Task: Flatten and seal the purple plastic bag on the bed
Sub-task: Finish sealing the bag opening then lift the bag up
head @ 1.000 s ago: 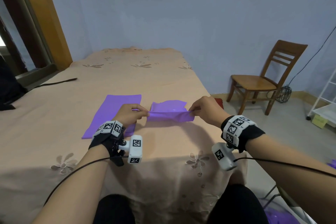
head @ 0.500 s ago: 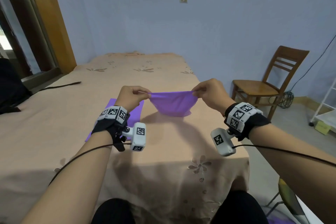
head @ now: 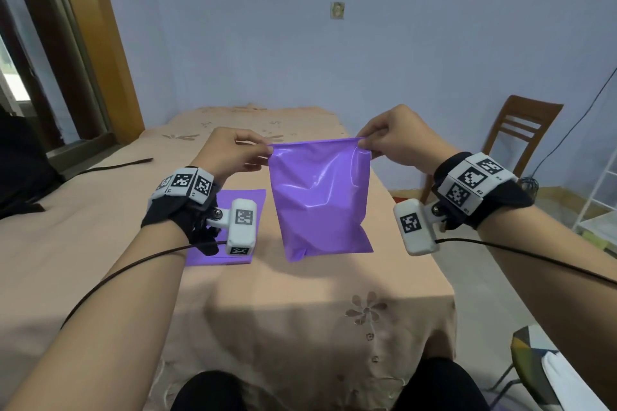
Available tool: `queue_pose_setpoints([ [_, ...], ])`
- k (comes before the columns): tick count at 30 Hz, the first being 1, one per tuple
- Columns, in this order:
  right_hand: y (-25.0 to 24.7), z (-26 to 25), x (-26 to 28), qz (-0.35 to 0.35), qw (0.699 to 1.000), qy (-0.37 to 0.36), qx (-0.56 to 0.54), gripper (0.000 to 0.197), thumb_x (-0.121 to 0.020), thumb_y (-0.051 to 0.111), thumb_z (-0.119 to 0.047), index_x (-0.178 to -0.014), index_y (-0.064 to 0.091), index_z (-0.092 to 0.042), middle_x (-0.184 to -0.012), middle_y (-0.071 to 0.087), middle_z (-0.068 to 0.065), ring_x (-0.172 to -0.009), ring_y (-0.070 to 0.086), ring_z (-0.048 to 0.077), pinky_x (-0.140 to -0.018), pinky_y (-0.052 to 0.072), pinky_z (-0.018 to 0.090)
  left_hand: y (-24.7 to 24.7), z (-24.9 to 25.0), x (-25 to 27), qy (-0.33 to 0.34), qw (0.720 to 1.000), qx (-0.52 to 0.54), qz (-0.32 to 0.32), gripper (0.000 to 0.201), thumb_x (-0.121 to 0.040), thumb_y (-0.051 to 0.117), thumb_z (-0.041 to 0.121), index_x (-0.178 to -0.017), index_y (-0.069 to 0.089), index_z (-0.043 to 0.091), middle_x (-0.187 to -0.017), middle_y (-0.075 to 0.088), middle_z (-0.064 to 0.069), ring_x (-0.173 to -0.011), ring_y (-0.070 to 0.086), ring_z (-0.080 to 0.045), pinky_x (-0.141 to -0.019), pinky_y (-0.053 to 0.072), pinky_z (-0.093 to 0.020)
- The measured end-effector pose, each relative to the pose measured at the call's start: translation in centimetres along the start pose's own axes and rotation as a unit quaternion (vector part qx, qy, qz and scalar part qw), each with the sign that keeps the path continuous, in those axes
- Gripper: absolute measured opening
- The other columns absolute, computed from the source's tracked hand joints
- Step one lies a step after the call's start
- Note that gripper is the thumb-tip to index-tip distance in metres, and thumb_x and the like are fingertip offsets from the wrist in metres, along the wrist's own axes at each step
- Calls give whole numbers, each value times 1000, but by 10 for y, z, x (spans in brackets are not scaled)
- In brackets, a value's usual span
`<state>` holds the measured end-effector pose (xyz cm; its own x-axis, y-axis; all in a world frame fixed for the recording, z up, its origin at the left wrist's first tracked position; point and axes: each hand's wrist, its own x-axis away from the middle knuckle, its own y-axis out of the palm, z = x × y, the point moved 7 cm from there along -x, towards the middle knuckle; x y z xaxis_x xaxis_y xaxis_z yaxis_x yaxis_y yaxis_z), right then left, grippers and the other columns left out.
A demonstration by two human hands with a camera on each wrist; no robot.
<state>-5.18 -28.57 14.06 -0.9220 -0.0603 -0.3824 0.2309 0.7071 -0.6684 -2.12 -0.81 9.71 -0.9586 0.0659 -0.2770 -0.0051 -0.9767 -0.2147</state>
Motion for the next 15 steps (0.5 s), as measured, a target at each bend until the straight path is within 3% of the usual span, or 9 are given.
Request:
queue_pose_setpoints([
  [2,-2,-6,4,-13,1000,-1,-20,11,-85,65,-3,-90,75,-3,-80,76,14,-71,75,19,-59,57,13,-4,7,4,4,1000,8,0,4,-84,72,-1,-87,71,2,-65,71,-3,-55,69,-12,-70,59,-27],
  [6,-5,-14,9,-17,999,-5,-41,10,-85,66,-1,-91,74,-1,-80,76,16,-71,76,21,-69,61,21,-10,17,10,15,1000,-2,-5,7,-84,71,-4,-91,70,-5,-80,68,-14,-55,69,-14,-68,60,-25],
  [9,-4,-17,14,-25,999,-7,-37,10,-86,65,0,-91,74,-1,-81,76,17,-72,76,21,-73,62,27,-12,18,14,17,1000,-9,-1,11,-83,71,-5,-93,70,-9,-83,67,-16,-54,68,-15,-65,60,-23],
  [15,-5,-13,23,-47,997,13,-61,9,-86,66,0,-91,73,1,-78,75,16,-70,76,20,-61,58,15,-10,18,17,9,1000,-2,-18,3,-84,71,-5,-87,71,-4,-79,68,-13,-56,68,-17,-68,60,-25],
])
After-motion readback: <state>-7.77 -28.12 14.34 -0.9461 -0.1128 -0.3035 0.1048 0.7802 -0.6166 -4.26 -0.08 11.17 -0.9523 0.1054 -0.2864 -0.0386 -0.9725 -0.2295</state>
